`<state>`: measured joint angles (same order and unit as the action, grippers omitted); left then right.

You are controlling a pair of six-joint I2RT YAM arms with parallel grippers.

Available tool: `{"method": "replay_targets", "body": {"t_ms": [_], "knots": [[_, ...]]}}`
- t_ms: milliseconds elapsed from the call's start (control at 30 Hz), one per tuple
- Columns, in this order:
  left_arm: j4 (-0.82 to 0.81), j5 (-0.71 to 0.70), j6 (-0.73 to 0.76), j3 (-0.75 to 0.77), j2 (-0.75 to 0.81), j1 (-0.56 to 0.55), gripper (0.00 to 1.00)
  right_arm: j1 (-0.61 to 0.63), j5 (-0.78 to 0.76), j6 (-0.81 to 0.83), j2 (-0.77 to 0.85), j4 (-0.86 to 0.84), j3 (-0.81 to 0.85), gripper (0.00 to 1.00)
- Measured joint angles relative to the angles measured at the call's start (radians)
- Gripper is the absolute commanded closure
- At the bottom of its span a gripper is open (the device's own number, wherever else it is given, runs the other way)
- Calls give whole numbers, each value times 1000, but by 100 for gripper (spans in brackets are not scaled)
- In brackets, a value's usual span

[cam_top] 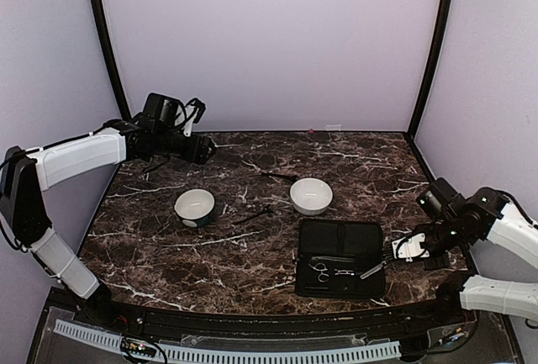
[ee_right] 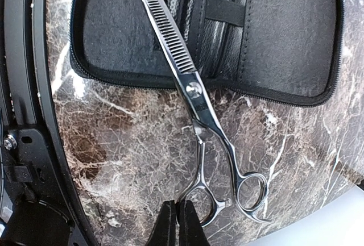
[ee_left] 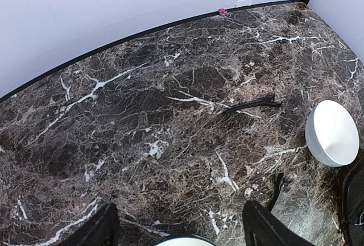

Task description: Sort the hair-cutting tools

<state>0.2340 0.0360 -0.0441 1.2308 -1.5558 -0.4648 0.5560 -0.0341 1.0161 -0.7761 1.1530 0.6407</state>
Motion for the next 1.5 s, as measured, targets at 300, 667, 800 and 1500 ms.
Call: {"method": "replay_targets", "body": {"t_ms": [300, 667, 800, 1500], "knots": [[1, 1, 0, 11, -4, 0, 24, 0, -12, 11, -45, -1, 0, 100], [1, 5, 0, 11, -4, 0, 24, 50, -7, 10, -125, -43, 0, 100], [1, 11, 0, 11, -4, 0, 24, 81, 3, -18, -158, -76, 4, 100], [2, 35, -1, 12, -4, 0, 19, 170, 109, -30, -285, -2, 102, 61]]}}
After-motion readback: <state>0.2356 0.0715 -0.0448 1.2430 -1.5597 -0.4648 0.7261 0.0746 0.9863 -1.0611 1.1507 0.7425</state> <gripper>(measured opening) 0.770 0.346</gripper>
